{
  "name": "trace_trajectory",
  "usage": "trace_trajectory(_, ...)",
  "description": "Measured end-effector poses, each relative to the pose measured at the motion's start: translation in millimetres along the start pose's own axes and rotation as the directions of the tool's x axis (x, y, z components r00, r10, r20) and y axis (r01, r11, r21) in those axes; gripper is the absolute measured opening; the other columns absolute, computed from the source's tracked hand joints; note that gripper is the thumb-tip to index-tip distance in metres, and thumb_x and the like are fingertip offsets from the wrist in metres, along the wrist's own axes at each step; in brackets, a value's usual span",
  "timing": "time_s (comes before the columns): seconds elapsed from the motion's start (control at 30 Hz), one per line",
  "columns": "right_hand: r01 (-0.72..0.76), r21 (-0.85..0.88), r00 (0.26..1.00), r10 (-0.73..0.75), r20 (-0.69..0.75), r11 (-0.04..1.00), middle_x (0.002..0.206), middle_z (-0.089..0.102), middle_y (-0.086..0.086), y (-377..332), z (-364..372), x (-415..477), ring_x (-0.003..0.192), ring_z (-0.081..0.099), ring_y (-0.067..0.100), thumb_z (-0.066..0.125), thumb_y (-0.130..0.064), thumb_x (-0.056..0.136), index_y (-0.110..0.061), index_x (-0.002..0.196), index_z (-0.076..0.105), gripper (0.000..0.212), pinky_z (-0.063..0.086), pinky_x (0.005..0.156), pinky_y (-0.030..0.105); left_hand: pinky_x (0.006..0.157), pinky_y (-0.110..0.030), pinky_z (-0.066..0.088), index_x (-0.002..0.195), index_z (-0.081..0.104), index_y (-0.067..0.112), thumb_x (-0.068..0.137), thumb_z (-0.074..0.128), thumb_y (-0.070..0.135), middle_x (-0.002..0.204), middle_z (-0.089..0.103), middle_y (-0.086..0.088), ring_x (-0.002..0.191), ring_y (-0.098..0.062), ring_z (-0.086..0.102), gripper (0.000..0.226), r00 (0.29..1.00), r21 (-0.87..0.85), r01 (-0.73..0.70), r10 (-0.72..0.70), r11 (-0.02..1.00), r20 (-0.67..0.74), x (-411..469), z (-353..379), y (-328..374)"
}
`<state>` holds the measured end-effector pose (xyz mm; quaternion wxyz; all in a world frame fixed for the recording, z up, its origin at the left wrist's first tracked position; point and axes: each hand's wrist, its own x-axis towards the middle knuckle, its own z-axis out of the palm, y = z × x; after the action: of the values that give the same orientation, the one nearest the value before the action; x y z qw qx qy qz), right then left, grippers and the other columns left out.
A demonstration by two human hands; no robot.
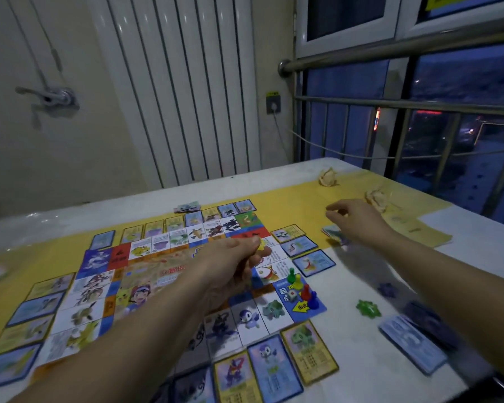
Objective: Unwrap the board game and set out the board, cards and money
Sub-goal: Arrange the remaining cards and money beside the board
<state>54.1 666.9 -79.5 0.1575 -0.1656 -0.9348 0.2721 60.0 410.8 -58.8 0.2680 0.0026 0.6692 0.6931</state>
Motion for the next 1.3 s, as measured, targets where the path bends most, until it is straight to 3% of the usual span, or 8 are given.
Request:
trace_trajectory(0.1,0.060,0.327,0.979,-0.120,0.165,0.943,0.095,0.066,-0.005,-48,-3,-27,0.081,0.058,0.007,0.051,-0.035,0.096,-0.015,0.107,0.068,0.028,0.039,0.064,0.019,0.050,-0.015,0.039,0.088,0.069,0.005,0.093,0.058,0.023,0.052,0.059,0.003,0.044,-0.003,0.045,0.022,0.999,0.034,-0.033,0.033,0.999,0.002,3,1,0)
trace_trajectory(0.2,0.077,0.445,0.918,-0.238,0.318,0.892,0.085,0.069,-0.007,-87,2,-51,0.067,0.057,0.005,0.060,-0.041,0.088,-0.020,0.099,0.069,0.025,0.043,0.059,0.017,0.052,-0.017,0.040,0.096,0.068,0.004,0.096,0.054,0.023,0.051,0.058,0.006,0.047,-0.005,0.046,0.023,0.996,0.098,-0.089,0.091,0.991,-0.011,3,-2,1)
trace_trajectory(0.4,0.220,0.461,0.881,-0.378,0.284,0.860,0.083,0.071,-0.002,-130,33,-59,0.076,0.067,0.006,0.070,-0.025,0.083,-0.012,0.096,0.072,0.018,0.053,0.069,0.019,0.044,-0.018,0.045,0.100,0.067,0.010,0.099,0.048,0.021,0.066,0.053,-0.005,0.055,-0.010,0.047,0.022,0.989,0.070,-0.121,0.126,0.990,-0.078,-11,-37,6)
trace_trajectory(0.63,0.358,0.490,0.855,-0.490,0.171,0.795,0.074,0.069,-0.006,-189,81,-56,0.066,0.062,-0.005,0.069,-0.016,0.085,-0.010,0.093,0.073,0.010,0.050,0.068,0.014,0.049,-0.015,0.051,0.105,0.063,0.002,0.099,0.043,0.008,0.070,0.067,-0.008,0.060,-0.008,0.056,0.022,0.992,-0.268,-0.115,0.096,0.957,-0.084,-28,-103,13)
trace_trajectory(0.87,0.010,0.708,0.888,-0.331,0.318,0.706,0.068,0.060,-0.001,-236,140,-2,0.059,0.050,0.009,0.060,-0.006,0.090,-0.007,0.085,0.067,0.008,0.044,0.056,0.016,0.054,-0.014,0.054,0.115,0.057,-0.001,0.099,0.035,-0.004,0.095,0.069,-0.015,0.059,-0.007,0.064,0.027,0.962,-0.452,-0.258,0.182,0.854,-0.204,-23,-172,20)
trace_trajectory(1.03,0.005,0.508,0.975,-0.116,0.188,0.861,0.082,0.063,0.007,-245,179,73,0.069,0.054,0.012,0.063,-0.010,0.089,0.003,0.100,0.069,0.018,0.042,0.067,0.024,0.050,-0.016,0.052,0.114,0.057,-0.002,0.097,0.044,-0.001,0.081,0.073,-0.012,0.061,-0.009,0.068,0.022,0.915,-0.474,-0.362,0.209,0.802,-0.344,-6,-207,19)
trace_trajectory(1.17,-0.071,0.397,0.989,0.012,0.148,0.915,0.107,0.068,0.021,-246,205,123,0.099,0.063,0.031,0.063,-0.012,0.088,0.010,0.105,0.067,0.028,0.051,0.087,0.038,0.048,-0.016,0.052,0.108,0.058,0.001,0.095,0.050,0.004,0.076,0.074,-0.008,0.060,-0.008,0.068,0.015,0.900,-0.461,-0.368,0.184,0.808,-0.396,3,-222,16)
trace_trajectory(1.3,-0.036,0.235,0.990,0.002,0.144,0.971,0.118,0.062,0.026,-242,216,133,0.109,0.057,0.038,0.057,-0.013,0.092,0.013,0.114,0.061,0.035,0.047,0.094,0.042,0.047,-0.015,0.050,0.098,0.057,0.004,0.094,0.052,0.006,0.075,0.074,-0.007,0.059,-0.007,0.068,0.007,0.874,-0.434,-0.389,0.176,0.813,-0.453,7,-233,16)
